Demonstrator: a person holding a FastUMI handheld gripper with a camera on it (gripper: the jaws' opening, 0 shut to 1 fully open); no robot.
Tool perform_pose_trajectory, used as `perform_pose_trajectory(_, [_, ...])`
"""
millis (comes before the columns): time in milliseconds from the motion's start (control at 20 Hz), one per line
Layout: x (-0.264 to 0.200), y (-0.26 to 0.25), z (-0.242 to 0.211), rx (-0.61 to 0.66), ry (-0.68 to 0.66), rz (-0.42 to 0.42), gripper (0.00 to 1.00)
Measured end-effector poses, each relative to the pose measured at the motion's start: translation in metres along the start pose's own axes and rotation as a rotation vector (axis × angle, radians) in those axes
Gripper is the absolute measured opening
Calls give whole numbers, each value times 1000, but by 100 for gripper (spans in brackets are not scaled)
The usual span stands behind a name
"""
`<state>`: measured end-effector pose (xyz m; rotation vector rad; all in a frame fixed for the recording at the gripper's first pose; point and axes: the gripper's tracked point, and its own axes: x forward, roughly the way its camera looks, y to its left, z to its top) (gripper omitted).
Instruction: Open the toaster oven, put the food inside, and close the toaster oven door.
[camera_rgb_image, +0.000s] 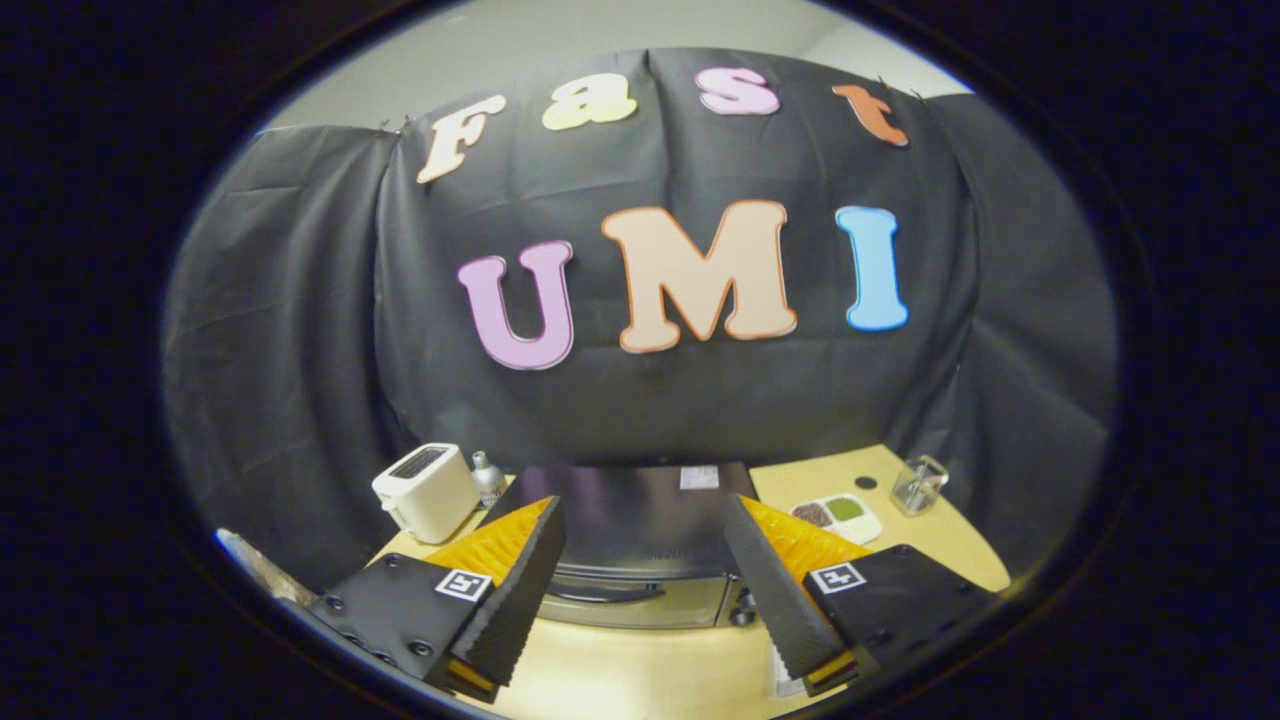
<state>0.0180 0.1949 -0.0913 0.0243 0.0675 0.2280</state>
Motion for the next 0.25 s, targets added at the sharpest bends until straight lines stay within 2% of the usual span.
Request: perform_pose_trajectory(250, [-19, 3, 34, -27, -74, -9, 99])
